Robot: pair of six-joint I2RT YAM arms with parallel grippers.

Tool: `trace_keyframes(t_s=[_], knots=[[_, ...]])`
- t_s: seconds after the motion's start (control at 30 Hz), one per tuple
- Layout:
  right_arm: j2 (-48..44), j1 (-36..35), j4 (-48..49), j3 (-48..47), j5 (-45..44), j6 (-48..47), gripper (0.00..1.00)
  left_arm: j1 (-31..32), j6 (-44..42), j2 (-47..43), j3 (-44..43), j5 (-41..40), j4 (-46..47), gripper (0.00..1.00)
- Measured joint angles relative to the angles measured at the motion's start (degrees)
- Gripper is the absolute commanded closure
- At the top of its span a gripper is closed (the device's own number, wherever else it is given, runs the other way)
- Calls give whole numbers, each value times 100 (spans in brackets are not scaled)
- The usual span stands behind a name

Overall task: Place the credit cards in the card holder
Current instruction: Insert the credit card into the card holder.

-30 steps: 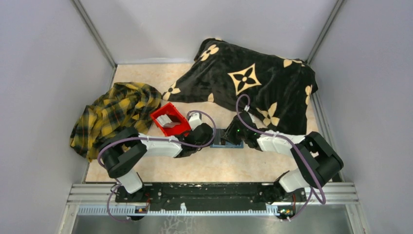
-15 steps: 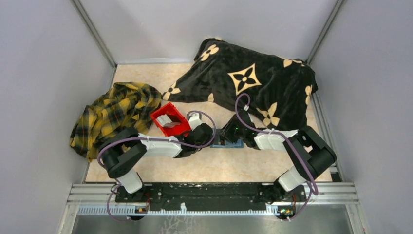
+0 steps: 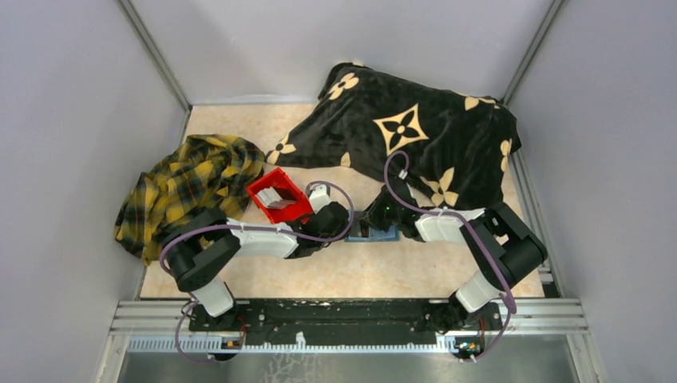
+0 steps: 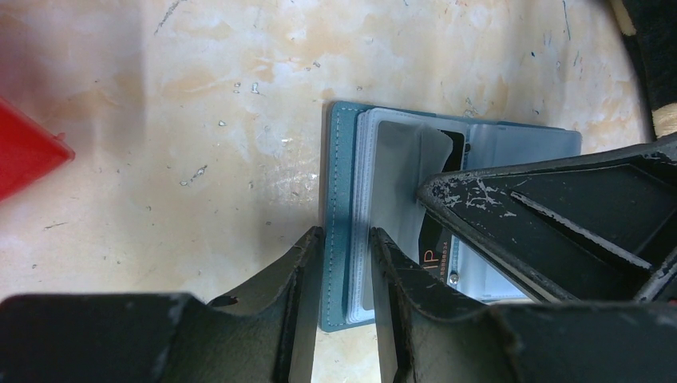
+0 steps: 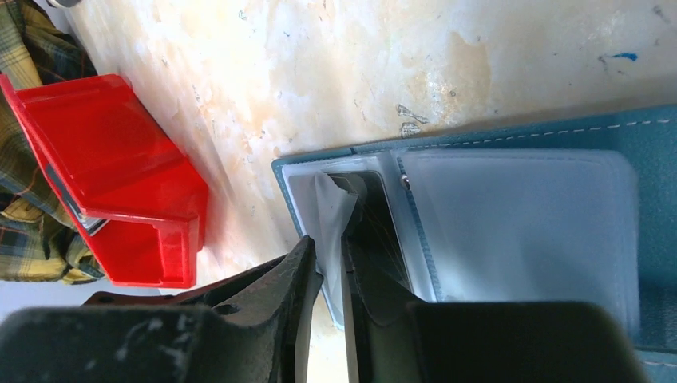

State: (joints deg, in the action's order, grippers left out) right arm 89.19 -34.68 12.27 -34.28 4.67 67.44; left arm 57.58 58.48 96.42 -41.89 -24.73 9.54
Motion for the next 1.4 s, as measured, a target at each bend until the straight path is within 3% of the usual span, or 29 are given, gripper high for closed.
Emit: trace_keyframes(t_s=[0.33,1.0,1.4], knots=[[24,37,-133,-39,-66,-205,100,0,0,2,0,2,4,63],[4,37,-1032,-511,-391,-1027,100,0,-17,22,-68,9,-70,61],[-70,44,-1558,-710,-612,-1497,92,0,-24,151,-199,92,-57,62]])
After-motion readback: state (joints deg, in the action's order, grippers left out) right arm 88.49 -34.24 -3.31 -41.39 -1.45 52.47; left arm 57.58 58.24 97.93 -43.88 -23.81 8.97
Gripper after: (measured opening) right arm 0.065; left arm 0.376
